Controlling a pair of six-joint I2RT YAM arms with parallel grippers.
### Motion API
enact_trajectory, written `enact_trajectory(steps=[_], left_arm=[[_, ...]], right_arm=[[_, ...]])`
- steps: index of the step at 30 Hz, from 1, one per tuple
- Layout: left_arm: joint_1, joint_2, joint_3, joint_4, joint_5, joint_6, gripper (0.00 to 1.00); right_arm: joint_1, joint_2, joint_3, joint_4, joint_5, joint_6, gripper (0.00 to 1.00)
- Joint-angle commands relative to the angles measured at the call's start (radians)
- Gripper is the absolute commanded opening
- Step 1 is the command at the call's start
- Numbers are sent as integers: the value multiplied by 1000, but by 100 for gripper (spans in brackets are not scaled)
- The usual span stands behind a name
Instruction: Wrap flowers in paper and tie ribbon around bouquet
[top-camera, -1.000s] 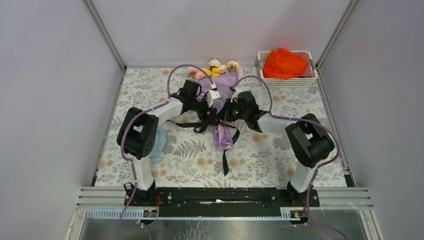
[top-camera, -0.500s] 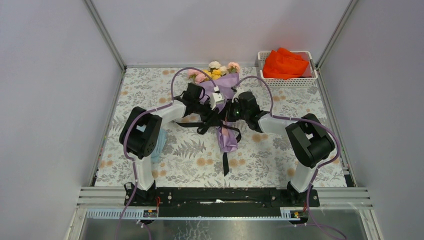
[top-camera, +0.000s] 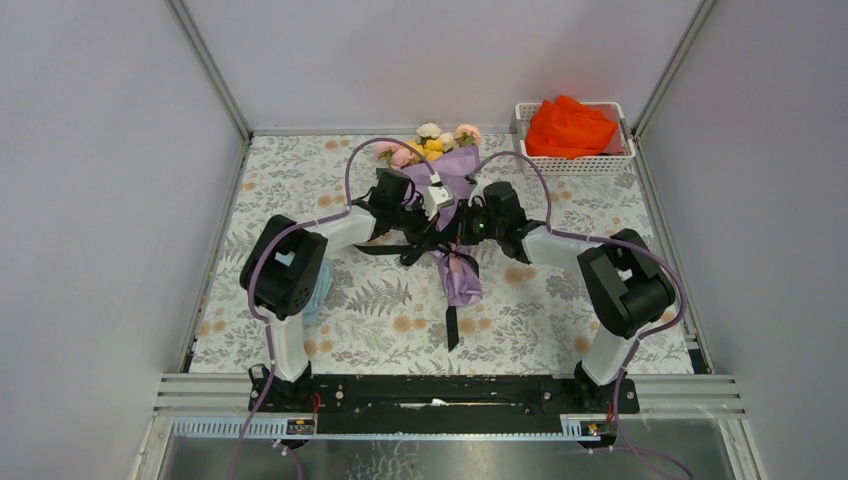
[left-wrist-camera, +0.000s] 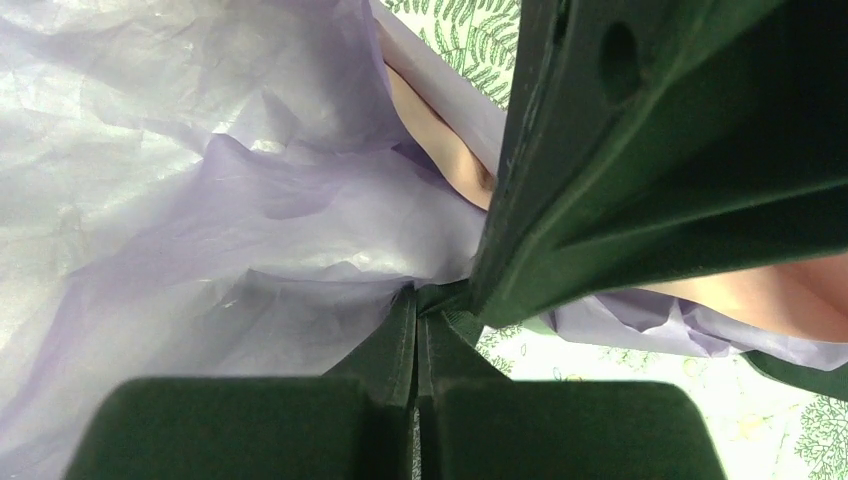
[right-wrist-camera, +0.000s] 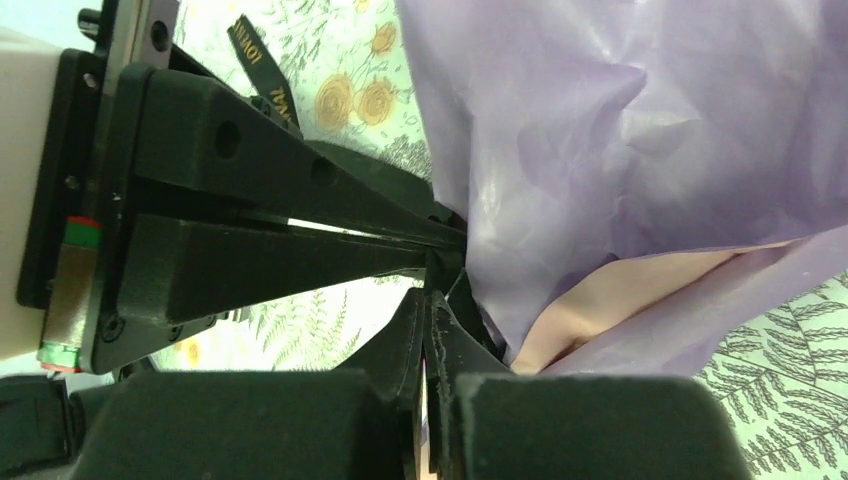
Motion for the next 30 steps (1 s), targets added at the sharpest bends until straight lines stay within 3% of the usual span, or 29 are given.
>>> enact_trajectory(steps=[1,4,8,10,12,15,18,30], left_arm=[[7,-33,-36,131,-127,-32,0],[6,-44,-50,138,-117,-28,0],[5,-58,-63,124,-87,-4,0],[4,-61,-65,112,-79,9,0],[4,-64,-65,110,-71,16,0],[4,-66,-61,109,-68,15,0],[4,-65,-56,109,-71,18,0],[3,-73,-49,101,-81,30,0]], right_arm=[[-11,-21,80,-100,-211,-98,2],[-19,-1,148,-242,-269,-178,18],[-97,-27,166,-252,-307,-191,38],[-137,-18,206,-265,-352,-198,42],[-159,11,253,-292,-343,-215,38],[-160,104,330,-309,-346,-203,18],[-158,179,377,-289,-356,-172,10],[-92,327,482,-396,-382,-237,5]])
